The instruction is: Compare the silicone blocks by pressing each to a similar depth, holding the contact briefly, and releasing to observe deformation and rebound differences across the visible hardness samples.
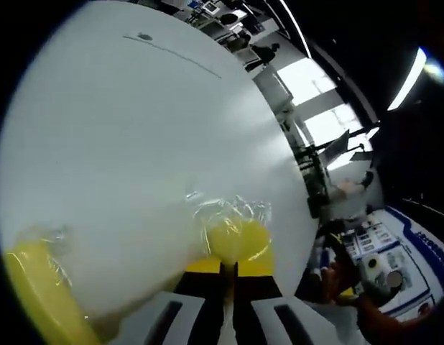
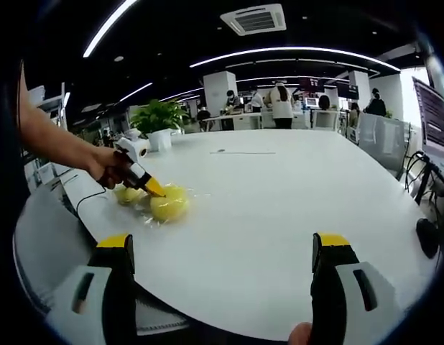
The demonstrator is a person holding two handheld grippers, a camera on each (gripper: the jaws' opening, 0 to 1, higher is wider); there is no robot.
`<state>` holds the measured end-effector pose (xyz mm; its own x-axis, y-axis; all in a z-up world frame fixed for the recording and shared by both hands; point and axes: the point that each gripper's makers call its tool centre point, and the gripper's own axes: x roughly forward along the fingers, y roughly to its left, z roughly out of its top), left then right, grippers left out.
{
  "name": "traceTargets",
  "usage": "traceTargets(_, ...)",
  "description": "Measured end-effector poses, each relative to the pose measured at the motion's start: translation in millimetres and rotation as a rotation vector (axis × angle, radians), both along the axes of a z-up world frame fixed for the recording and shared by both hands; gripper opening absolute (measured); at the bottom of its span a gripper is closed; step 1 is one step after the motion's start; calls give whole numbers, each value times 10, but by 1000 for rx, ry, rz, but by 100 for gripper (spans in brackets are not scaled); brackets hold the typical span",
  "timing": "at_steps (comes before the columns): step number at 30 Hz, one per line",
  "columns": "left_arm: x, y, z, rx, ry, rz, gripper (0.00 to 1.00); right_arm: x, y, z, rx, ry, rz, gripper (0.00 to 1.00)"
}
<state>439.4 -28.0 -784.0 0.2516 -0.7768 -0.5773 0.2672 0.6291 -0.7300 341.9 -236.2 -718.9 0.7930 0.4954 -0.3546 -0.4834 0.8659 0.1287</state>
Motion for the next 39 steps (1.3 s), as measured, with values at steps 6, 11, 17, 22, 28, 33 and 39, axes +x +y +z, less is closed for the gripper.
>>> traceTargets(6, 54, 20, 105, -15, -118, -9, 0, 19, 8, 14, -2, -1, 4, 97)
traceTargets(11, 135, 151, 186, -42, -186, 45, 0, 44, 30, 97, 32, -7, -6, 97)
traceTargets(17, 243, 248, 358, -60, -270, 65, 0, 108, 74, 196, 39, -21, 0, 97)
traceTargets(22, 322, 264, 527, -65, -346, 62, 0, 140, 119, 222, 42, -21, 11, 97)
traceTargets(28, 313, 208, 763, -111, -402, 55, 0, 150, 181, 249, 45, -25, 27, 97)
traceTargets(33, 310, 176, 1011, -171, -445, 63, 0, 178, 195, 309, 46, -34, 34, 97)
traceTargets(39, 280, 150, 1395, -258, -506, 78, 0, 203, 216, 393, 54, -47, 42, 97)
